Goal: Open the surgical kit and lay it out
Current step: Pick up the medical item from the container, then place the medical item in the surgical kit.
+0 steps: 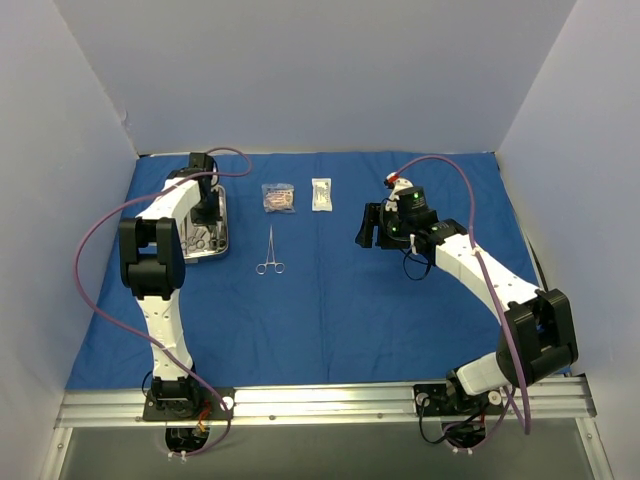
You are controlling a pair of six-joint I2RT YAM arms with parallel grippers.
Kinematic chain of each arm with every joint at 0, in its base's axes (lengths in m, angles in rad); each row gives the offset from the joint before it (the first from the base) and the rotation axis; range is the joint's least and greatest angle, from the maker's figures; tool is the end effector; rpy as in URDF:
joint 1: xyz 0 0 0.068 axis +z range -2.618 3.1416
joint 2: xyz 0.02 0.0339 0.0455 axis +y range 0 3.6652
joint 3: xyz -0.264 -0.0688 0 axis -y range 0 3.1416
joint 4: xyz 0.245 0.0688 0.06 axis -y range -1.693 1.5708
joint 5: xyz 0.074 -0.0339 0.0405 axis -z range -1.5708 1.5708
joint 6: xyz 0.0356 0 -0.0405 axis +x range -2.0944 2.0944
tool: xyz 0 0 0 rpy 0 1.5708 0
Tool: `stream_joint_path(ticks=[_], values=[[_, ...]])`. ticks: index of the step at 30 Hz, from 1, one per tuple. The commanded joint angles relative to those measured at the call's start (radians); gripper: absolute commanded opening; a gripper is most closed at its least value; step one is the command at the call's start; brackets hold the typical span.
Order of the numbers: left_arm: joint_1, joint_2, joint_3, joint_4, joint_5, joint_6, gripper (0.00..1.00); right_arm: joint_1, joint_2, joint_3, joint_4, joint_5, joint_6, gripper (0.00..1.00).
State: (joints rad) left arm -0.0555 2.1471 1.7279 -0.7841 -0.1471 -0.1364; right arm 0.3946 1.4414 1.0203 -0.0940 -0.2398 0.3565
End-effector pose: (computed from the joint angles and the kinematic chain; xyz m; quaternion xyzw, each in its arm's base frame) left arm 0.4509 -0.0198 0.1880 -0.0531 0.9792 0.0545 0.1883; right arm 0.3001 0.1341 0.2764 -0.0766 0.8564 0.2795 0.4273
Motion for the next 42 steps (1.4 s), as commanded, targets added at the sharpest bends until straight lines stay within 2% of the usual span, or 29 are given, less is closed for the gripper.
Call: stream_joint_path(ticks=[1,11,19,24,33,42], values=[[0.014,-0.058,0.053,-0.009,-0.020,-0.005,0.02,0.009,-0.033,0.000,0.000,0.016,-0.017,0.65],[0.036,-0.052,0.180,-0.053,-0.069,-0.012,0.02,0.009,-0.033,0.012,-0.010,0.011,-0.025,0.65],[0.000,-0.104,0.228,-0.142,0.004,-0.089,0.02,0.007,-0.058,0.015,-0.015,0.013,-0.027,0.65],[-0.111,-0.145,0.210,-0.194,0.001,-0.152,0.02,0.007,-0.081,0.012,-0.024,0.017,-0.037,0.65],[-0.361,-0.136,0.121,-0.156,0.011,-0.311,0.02,0.006,-0.136,-0.037,-0.026,0.027,-0.040,0.65],[-0.480,-0.043,0.131,-0.109,0.000,-0.416,0.02,0.001,-0.180,-0.071,-0.035,0.030,-0.037,0.65]])
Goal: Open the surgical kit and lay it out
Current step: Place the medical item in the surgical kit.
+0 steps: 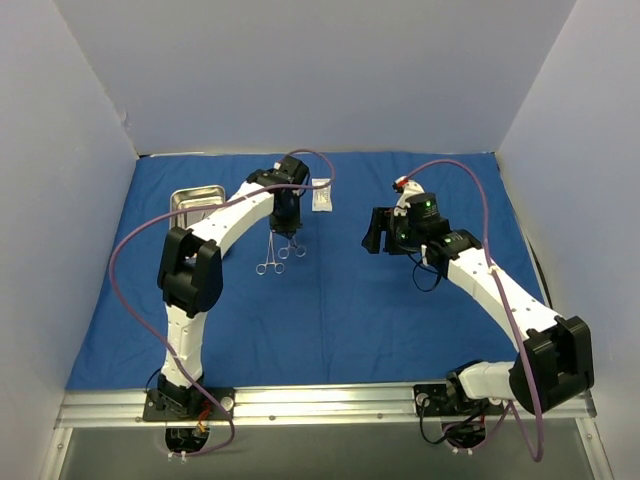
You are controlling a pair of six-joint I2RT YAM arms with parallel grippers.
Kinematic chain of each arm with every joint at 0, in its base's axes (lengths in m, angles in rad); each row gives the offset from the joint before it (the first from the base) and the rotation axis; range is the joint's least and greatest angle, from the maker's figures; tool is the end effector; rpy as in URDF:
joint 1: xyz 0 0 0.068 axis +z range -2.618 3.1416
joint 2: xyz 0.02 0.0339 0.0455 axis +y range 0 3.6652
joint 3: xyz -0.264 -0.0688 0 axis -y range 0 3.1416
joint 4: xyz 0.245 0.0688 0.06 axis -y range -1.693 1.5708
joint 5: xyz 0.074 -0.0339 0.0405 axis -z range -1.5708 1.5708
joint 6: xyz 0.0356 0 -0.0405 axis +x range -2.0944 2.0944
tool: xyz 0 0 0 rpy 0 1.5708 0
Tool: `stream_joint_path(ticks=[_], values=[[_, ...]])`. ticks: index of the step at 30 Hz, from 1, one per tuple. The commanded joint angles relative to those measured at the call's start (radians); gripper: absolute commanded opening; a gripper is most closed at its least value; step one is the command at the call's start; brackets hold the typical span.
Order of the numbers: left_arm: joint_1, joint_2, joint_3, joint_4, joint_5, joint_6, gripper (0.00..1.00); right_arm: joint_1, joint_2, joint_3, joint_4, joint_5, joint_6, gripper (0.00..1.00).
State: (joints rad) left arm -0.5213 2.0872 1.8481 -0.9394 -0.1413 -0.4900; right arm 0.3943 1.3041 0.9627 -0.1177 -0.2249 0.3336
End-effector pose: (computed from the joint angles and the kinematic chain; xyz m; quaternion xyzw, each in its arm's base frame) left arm 0.3878 -0.2169 0.2424 0.0016 0.9785 -0.0336 0.2036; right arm 0.2728 0.1221 0.2945 -0.0848 0.8419 0.2757 0.4561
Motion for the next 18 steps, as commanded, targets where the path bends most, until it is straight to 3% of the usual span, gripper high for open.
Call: stream_joint_path(ticks=[1,18], values=[[-0.028,0.031,0.008,0.051,-0.010,-0.068,0.02,0.002,-0.045,-0.016,-0.011,0.016,-0.015,0.65],[-0.049,0.106,-0.058,0.136,-0.047,-0.104,0.02,-0.002,-0.051,-0.028,-0.023,0.018,-0.013,0.65]])
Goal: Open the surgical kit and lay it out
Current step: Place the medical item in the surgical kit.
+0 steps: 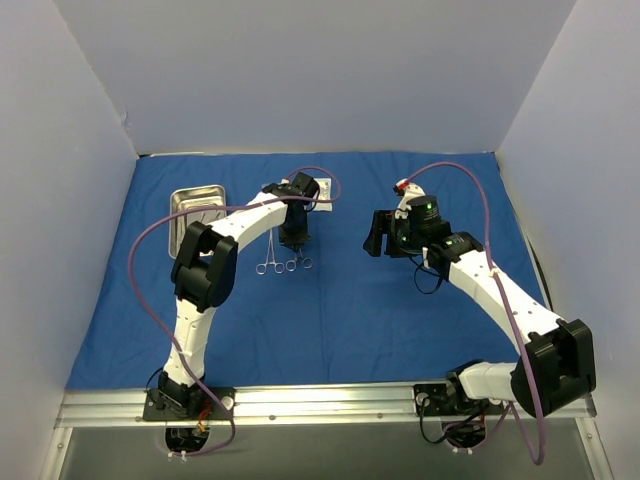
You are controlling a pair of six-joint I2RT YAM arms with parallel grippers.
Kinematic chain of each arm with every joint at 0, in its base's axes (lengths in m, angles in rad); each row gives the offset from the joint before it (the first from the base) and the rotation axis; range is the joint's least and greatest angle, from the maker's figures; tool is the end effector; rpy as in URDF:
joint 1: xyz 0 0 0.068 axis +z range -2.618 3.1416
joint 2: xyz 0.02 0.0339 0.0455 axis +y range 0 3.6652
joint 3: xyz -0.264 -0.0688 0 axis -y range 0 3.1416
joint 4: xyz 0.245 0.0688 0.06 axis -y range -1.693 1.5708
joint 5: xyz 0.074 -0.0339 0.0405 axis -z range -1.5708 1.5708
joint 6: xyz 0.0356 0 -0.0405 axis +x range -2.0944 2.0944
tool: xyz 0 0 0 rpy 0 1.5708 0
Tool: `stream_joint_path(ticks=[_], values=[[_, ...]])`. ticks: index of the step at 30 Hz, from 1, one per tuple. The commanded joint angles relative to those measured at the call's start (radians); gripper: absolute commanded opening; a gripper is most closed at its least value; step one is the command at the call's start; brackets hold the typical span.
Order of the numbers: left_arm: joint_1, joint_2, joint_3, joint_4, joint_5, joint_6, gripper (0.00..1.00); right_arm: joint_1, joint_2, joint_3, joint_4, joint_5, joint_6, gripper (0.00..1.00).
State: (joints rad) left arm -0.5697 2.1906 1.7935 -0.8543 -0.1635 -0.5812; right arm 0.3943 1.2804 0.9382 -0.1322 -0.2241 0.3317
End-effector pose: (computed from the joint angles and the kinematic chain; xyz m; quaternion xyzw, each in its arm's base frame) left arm 0.3877 -0.2415 0.1854 -0.0186 0.9839 -0.0186 0.1768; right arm 0.2666 0.1195 0.2911 -0.0848 0.8459 0.2731 0.4502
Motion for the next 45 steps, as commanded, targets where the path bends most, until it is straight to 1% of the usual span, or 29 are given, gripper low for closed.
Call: stream_joint_path(ticks=[1,16,25,28,30,37,41,45], values=[[-0.001,0.011,-0.005,0.057,-0.024,-0.006,0.02,-0.002,-0.029,-0.003,-0.007,0.017,-0.011,0.65],[-0.006,0.055,0.009,0.081,-0.031,0.087,0.02,-0.002,-0.021,-0.003,-0.010,0.015,-0.013,0.65],[-0.010,0.058,0.003,0.067,-0.024,0.078,0.02,-0.002,-0.023,-0.002,-0.010,0.012,-0.013,0.65],[-0.012,0.049,-0.003,0.063,-0.024,0.069,0.05,-0.002,-0.021,-0.003,-0.009,0.012,-0.013,0.65],[-0.012,0.041,-0.009,0.064,-0.019,0.066,0.05,-0.002,-0.024,-0.003,-0.009,0.012,-0.013,0.65],[-0.012,0.026,-0.025,0.060,-0.016,0.066,0.02,-0.002,-0.026,-0.004,-0.006,0.011,-0.013,0.65],[-0.016,0.020,-0.028,0.060,-0.013,0.069,0.04,-0.002,-0.026,-0.006,-0.003,0.011,-0.013,0.65],[-0.019,0.017,-0.022,0.057,-0.013,0.069,0.09,-0.002,-0.027,-0.007,-0.001,0.009,-0.013,0.65]])
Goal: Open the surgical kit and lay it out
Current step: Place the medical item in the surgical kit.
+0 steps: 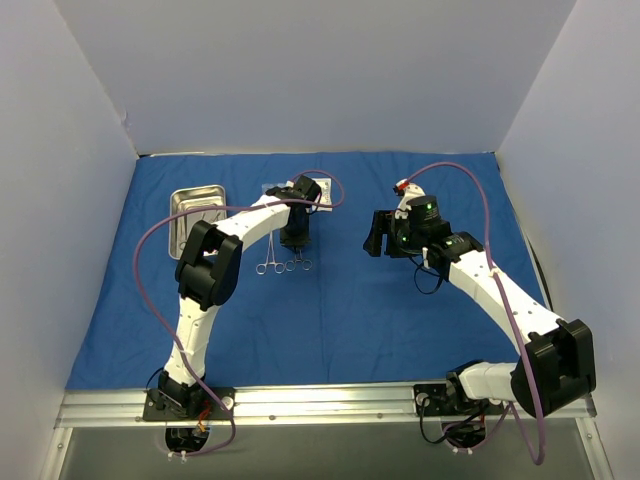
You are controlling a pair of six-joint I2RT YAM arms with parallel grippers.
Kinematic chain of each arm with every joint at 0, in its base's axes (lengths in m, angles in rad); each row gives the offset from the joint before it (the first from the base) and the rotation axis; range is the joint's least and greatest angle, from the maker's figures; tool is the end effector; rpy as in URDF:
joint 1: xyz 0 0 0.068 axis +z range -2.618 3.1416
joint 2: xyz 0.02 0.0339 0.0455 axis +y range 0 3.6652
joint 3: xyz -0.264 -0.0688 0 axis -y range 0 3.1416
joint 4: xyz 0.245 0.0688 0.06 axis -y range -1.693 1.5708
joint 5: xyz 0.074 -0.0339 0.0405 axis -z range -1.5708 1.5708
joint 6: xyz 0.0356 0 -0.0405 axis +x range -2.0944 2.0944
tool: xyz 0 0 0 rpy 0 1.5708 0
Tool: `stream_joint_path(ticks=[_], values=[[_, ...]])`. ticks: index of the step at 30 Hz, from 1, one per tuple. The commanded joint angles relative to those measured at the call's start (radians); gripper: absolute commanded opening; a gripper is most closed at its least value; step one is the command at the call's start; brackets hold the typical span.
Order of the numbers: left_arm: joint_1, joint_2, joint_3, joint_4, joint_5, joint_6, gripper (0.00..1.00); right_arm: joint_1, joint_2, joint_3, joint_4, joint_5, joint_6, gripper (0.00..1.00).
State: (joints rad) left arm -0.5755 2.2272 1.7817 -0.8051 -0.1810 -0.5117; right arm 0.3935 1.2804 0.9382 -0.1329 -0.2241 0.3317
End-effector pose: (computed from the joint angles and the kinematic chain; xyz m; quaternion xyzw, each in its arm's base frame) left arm 0.3914 -0.2463 0.1677 0.0170 0.9831 -0.0058 0.1820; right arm 0.2667 0.1193 0.2910 -0.0844 0.8461 0.2728 0.4501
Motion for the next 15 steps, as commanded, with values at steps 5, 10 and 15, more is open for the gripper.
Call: stream_joint_path(ticks=[5,10,15], values=[[-0.014,-0.035,-0.005,0.004,-0.002,-0.002,0.24,-0.001,-0.030,-0.006,-0.001,0.009,-0.013,0.65],[-0.014,-0.055,0.021,-0.032,-0.020,-0.002,0.30,-0.001,-0.032,-0.001,0.001,0.008,-0.013,0.65],[-0.014,-0.101,0.059,-0.077,-0.034,0.006,0.34,-0.002,-0.030,0.005,0.000,0.009,-0.014,0.65]])
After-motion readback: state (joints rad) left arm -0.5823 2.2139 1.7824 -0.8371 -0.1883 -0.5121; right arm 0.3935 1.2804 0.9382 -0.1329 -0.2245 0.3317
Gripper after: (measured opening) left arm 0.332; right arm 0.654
